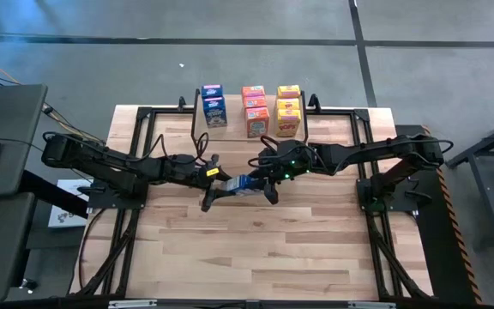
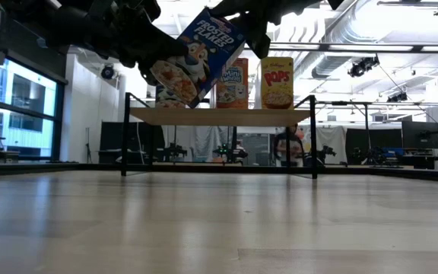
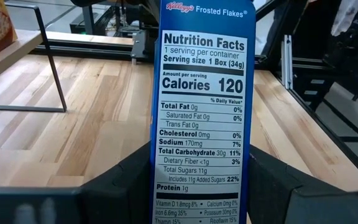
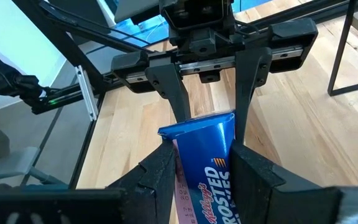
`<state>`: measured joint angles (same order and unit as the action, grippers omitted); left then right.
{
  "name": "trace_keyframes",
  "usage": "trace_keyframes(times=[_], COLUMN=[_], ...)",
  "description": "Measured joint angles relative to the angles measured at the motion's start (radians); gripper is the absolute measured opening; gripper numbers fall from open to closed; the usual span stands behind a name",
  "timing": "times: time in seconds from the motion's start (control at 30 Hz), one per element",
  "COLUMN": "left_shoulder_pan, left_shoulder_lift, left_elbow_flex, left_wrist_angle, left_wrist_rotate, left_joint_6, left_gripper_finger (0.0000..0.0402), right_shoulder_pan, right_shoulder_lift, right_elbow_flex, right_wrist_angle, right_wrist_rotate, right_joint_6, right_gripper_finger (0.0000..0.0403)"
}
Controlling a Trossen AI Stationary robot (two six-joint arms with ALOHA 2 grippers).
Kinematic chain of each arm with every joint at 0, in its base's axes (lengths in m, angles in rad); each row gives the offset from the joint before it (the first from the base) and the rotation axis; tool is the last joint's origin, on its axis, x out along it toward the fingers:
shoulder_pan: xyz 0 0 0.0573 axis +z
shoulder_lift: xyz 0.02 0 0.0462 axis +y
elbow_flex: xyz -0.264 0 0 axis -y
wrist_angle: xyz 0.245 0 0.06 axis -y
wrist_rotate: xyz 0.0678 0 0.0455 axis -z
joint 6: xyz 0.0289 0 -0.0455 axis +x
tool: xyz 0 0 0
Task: Stack cereal on shelf
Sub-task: Put the blue cereal box aligned with the other blue cereal boxes on the shelf
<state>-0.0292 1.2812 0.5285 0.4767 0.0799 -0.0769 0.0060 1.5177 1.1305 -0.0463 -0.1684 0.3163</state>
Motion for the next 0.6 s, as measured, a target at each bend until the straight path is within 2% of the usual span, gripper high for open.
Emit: trace_keyframes(times=[0.17,0.47,0.6], left_shoulder_pan=[0.000,0.001,0.001], left_shoulder_lift=[0.000,0.000,0.000], left_elbow_flex=[0.000,0.000,0.000], left_wrist_angle=[0.000,-0.002,0.000], left_wrist_rotate=[0.000,-0.001,-0.001], left_joint_6=[0.001,0.000,0.000], left_gripper_finger=[0.0184,0.0184,0.0184], right_shoulder_pan=[-0.001,0.000,-0.006], right_shoulder_lift=[0.000,0.000,0.000], right_elbow_flex=[0.000,0.000,0.000], right_wrist_angle=[-0.002,-0.007,-0.009], right_wrist_rotate=[0.001,0.055,0.026], right_joint_6=[-0.002,0.033,0.088], right_gripper_finger=[0.0132,0.0227,0.0246])
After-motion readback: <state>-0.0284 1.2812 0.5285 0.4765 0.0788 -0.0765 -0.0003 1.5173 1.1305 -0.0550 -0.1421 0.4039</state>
